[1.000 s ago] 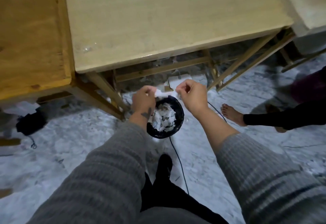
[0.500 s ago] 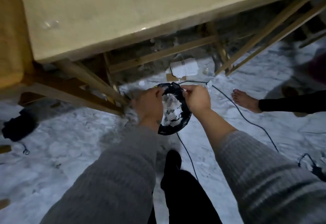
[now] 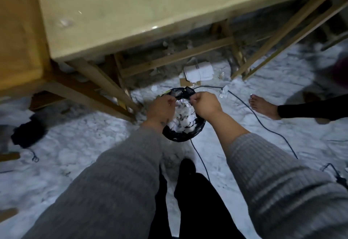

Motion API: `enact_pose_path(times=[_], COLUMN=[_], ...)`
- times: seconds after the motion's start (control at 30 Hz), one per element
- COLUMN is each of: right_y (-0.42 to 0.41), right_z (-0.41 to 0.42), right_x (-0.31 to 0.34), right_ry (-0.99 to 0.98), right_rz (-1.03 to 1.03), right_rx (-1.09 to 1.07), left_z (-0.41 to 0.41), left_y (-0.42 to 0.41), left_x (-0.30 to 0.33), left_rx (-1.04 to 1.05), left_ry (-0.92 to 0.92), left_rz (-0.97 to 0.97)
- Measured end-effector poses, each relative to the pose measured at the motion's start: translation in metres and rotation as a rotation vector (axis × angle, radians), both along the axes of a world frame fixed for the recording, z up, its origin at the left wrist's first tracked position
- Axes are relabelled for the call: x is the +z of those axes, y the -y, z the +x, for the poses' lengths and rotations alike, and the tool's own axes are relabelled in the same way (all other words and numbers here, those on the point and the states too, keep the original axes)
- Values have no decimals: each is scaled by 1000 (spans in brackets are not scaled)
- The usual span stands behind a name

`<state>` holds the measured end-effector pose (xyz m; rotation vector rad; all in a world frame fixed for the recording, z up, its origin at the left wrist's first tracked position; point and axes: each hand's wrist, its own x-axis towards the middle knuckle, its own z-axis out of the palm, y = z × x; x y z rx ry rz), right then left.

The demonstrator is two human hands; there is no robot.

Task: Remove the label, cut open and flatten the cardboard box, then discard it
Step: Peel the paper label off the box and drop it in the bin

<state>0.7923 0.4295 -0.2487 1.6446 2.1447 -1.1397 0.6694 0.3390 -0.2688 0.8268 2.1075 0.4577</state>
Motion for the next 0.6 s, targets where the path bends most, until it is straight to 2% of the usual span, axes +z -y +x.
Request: enact_pose_path(times=[0.27, 0.37, 0.5, 0.6], right_y=[7, 21, 45, 65], right_z=[-36, -68, -122, -165], right_x=[173, 211, 252, 276], right_ry=[18, -2, 50, 6], right_rz=[37, 98, 143, 229], right_rx=[334, 456, 638, 689], left_z=[-35, -58, -97, -137], left_y=[31, 52, 90, 119], left_x=[178, 214, 251, 272], left_rx=[-79, 3, 113, 216], left_ry=[-195, -261, -263, -287], left_rz=[-10, 49, 104, 133])
